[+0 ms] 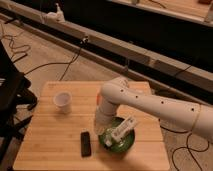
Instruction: Push the eraser across the table
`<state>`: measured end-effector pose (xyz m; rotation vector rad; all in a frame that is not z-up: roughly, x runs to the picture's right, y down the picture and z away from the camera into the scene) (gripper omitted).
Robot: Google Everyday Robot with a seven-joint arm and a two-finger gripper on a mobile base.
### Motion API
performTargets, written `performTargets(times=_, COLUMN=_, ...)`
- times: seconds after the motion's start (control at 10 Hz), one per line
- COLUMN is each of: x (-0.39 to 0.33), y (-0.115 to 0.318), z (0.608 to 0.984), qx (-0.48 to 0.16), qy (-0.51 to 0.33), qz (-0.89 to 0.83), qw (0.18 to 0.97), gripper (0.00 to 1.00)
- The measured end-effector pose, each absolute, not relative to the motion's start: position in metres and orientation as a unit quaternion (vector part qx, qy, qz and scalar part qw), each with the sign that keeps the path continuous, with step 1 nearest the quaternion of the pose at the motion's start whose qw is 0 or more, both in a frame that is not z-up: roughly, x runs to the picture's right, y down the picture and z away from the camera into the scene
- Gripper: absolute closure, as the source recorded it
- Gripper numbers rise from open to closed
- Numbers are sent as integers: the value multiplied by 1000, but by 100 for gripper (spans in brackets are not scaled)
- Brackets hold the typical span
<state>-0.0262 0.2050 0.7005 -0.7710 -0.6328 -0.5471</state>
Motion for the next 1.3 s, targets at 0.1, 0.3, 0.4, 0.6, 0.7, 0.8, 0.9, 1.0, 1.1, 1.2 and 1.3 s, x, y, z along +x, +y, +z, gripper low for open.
performTargets(times=0.1, x=-26, y=205, z=701, qx=-364, qy=-300, qz=-258, qw=843, gripper=100)
performTargets(times=0.3, x=-37, y=202, z=705, qx=-356, qy=-314, qz=-241, qw=846, gripper=100)
performTargets(times=0.4, x=-42, y=202, z=708, qx=-355, qy=-318, qz=-238, qw=846, gripper=100)
performTargets(times=0.6, x=-56, y=207, z=711, qx=-355, qy=-323, qz=-243, qw=843, gripper=100)
performTargets(times=0.7, x=-60, y=210, z=712, qx=-356, qy=-323, qz=-245, qw=842, gripper=100)
performTargets(times=0.8, x=-64, y=213, z=714, qx=-358, qy=-323, qz=-248, qw=840, gripper=100)
performTargets(times=0.9, x=-72, y=219, z=716, qx=-362, qy=-323, qz=-252, qw=837, gripper=100)
performTargets(times=1.0, x=-79, y=222, z=720, qx=-366, qy=-324, qz=-255, qw=835, gripper=100)
performTargets(times=1.1, x=-84, y=225, z=723, qx=-368, qy=-325, qz=-255, qw=833, gripper=100)
performTargets(times=1.2, x=-89, y=227, z=727, qx=-371, qy=-324, qz=-256, qw=832, gripper=100)
performTargets(times=1.3, x=-93, y=230, z=731, qx=-374, qy=-323, qz=-257, qw=830, gripper=100)
